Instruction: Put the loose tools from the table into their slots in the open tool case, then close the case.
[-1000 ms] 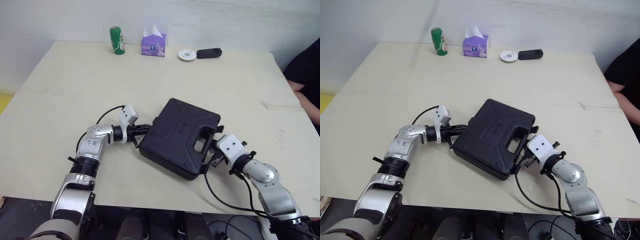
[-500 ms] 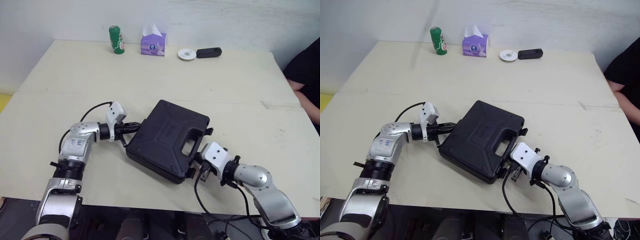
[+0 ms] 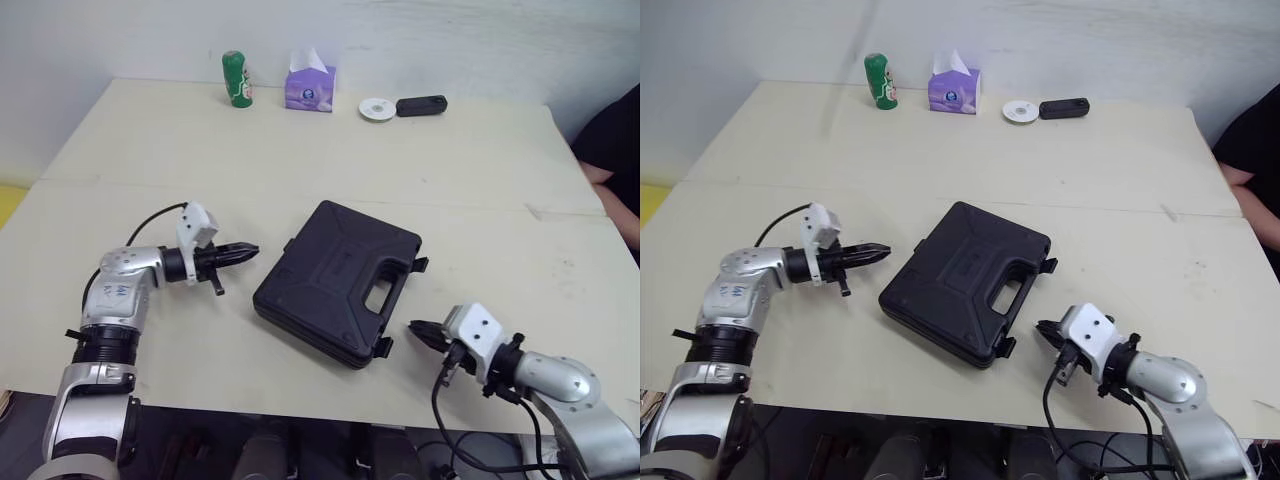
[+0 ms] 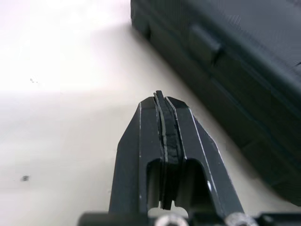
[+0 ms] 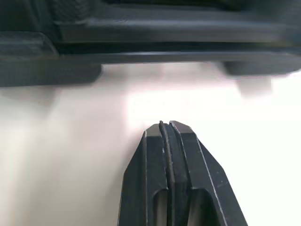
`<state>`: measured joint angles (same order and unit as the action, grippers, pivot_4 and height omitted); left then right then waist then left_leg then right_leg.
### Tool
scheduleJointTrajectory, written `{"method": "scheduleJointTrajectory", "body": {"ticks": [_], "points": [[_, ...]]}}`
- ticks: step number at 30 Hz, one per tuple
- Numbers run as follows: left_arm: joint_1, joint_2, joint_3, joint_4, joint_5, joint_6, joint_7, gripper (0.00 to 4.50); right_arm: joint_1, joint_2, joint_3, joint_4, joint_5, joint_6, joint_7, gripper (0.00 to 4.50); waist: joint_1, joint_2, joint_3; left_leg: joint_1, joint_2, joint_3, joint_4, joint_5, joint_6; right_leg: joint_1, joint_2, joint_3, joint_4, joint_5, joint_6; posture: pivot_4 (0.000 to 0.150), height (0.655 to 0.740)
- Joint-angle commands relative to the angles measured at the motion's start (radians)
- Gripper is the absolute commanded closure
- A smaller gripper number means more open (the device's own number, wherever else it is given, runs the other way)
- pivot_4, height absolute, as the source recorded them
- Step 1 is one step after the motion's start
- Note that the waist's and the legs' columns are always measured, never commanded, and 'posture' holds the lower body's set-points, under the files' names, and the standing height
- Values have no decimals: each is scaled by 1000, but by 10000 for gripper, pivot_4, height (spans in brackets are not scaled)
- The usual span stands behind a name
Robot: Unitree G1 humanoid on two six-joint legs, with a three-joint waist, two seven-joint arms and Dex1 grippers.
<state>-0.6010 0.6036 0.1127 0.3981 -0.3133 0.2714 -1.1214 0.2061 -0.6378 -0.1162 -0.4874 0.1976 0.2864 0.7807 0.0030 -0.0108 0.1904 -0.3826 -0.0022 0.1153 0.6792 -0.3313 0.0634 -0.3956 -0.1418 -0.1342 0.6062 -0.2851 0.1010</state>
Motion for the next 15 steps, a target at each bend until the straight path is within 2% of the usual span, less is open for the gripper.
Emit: {"method": "scheduleJointTrajectory", "body": {"ticks": [1, 7, 12, 15], "points": [[-9, 3, 52, -153, -113, 33, -31, 44739, 42, -1, -106, 46, 45, -92, 14, 45000, 6, 0, 0, 0, 0, 0, 0, 0, 0, 0, 0, 0, 0, 0, 0, 1500, 7400], [-65, -69, -50, -385, -176, 142, -5, 44739, 36, 25, -179, 127, 64, -161, -21, 45000, 16, 0, 0, 0, -1, 0, 1, 0, 1, 1, 0, 0, 0, 0, 1, 1500, 7400], [-150, -176, -157, -391, -127, 186, 89, 44739, 15, 34, -205, 155, 97, -154, -35, 45000, 21, 0, 0, 0, -1, 0, 1, 1, 1, 2, 2, 0, 0, 0, 1, 1500, 7400], [-250, -231, -246, -356, -73, 285, 158, 44739, -20, 39, -208, 162, 109, -133, -63, 45000, 22, 0, 0, -1, -1, 0, 2, 1, 2, 2, 6, 1, 0, 1, 1, 1500, 7400]]}}
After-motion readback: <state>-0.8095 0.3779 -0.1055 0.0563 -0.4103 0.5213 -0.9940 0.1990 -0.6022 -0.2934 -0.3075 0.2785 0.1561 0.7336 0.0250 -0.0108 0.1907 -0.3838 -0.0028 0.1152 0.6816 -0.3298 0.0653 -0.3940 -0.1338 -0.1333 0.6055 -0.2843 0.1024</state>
